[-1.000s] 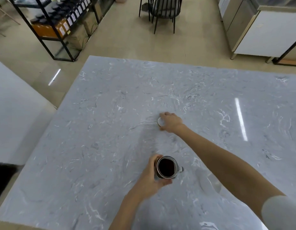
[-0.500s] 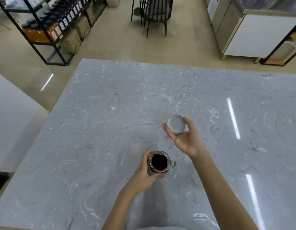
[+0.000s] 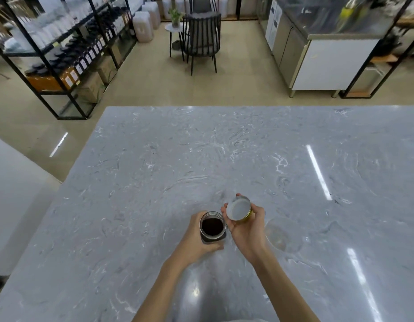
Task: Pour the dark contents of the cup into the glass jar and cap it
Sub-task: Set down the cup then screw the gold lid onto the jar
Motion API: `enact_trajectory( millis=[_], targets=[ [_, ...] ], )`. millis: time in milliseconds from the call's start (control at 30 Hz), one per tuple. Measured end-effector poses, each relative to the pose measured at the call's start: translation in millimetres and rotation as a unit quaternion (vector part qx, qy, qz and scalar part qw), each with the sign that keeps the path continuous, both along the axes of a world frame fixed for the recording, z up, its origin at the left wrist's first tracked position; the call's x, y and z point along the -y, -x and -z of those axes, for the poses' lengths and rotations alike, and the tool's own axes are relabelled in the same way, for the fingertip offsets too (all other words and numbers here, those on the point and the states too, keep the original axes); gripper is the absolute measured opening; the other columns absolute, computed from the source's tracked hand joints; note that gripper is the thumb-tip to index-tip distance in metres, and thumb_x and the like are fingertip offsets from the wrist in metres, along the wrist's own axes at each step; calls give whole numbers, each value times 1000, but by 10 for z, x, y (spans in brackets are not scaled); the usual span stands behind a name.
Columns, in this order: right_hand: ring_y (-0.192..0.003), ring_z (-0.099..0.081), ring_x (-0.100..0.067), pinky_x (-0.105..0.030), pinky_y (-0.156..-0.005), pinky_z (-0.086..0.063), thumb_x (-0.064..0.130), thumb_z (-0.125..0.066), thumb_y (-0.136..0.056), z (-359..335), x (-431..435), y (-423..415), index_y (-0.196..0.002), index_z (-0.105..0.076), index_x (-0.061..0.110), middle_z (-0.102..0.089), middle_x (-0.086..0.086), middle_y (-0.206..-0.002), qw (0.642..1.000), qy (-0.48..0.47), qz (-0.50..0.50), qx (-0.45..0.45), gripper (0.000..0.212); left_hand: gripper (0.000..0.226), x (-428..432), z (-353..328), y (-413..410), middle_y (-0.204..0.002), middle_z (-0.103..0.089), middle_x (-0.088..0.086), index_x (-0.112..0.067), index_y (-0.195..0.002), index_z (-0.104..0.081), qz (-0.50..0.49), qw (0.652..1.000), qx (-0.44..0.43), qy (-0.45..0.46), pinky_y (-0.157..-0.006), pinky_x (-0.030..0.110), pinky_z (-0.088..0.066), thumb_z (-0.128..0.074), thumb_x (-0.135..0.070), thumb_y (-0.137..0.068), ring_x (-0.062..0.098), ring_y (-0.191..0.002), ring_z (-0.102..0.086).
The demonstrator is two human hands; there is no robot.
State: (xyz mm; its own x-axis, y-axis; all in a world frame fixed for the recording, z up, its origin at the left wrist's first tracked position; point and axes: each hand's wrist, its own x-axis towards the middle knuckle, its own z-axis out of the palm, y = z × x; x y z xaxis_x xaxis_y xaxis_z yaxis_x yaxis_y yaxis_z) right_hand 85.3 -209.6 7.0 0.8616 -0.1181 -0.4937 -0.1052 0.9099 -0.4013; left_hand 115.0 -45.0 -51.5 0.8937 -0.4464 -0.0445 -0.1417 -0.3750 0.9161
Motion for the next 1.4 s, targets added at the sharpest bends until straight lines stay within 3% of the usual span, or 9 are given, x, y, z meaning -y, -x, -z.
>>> enact_trajectory(
  millis=[100,500,667,733,800,867,967,1133,1400],
  targets=[
    [-101,-62,-32,-35,-84,-60,37,-55,-93,58,-13,23,-109,-62,8,-56,-18,-109,1000,-21,6,-8,33,82,-43,126,45,-122,-57,-22,-50,-122,-42,-8,1000,-16,5,-97,17,-46,-93,-32,-61,5,-119,-59],
    [-89,-58,-25,-28,-73,-53,47,-50,-91,207,218,177,-120,-61,13,-60,-17,-109,984,-164,-59,40,46,87,-26,224,45,-130,-55,-21,-39,-134,-39,-23,999,-39,8,-105,29,-47,-93,-37,-65,8,-126,-56],
    [-86,-57,-25,-28,-71,-49,55,-47,-96,101,201,199,-126,-60,14,-59,-17,-108,986,-124,-99,46,52,86,-25,233,45,-129,-55,-21,-42,-132,-38,-24,999,-40,19,-104,28,-48,-93,-42,-66,7,-125,-56],
    [-89,-63,-29,-33,-76,-56,49,-55,-95,8,224,151,-122,-62,15,-60,-19,-110,992,12,-115,40,44,86,-30,229,45,-129,-55,-21,-43,-132,-38,-23,998,-46,25,-104,28,-47,-93,-41,-66,7,-125,-56],
    [-94,-66,-26,-36,-82,-57,41,-66,-90,-148,235,98,-120,-62,26,-61,-14,-114,913,352,-199,54,34,86,-35,222,47,-127,-55,-23,-45,-131,-39,-23,997,-62,33,-103,28,-48,-94,-41,-65,6,-123,-57],
    [-106,-60,-16,-29,-91,-52,39,-78,-82,-265,215,37,-122,-56,37,-56,-1,-121,696,649,-291,96,46,86,-32,211,41,-122,-57,-26,-50,-129,-40,-18,995,-85,38,-99,29,-53,-94,-40,-63,6,-119,-60],
    [-114,-51,-15,-26,-96,-46,38,-82,-75,-383,60,-70,-129,-52,35,-50,4,-128,475,782,-361,180,62,87,-24,210,23,-124,-57,-21,-56,-126,-41,-14,994,-97,51,-95,28,-56,-95,-34,-62,8,-119,-60],
    [-114,-50,-22,-35,-95,-49,34,-80,-76,-444,-128,-219,-134,-52,30,-52,-2,-127,328,825,-415,200,64,95,-20,236,28,-131,-57,-8,-46,-135,-38,-16,992,-108,62,-100,33,-54,-95,-26,-62,11,-121,-60],
    [-110,-54,-24,-34,-89,-50,37,-76,-81,-416,-193,-220,-138,-50,32,-54,-4,-125,255,841,-431,205,63,86,-15,259,28,-127,-59,-10,-52,-124,-40,-27,994,-108,25,-90,17,-53,-93,-30,-61,1,-115,-60]
  ],
)
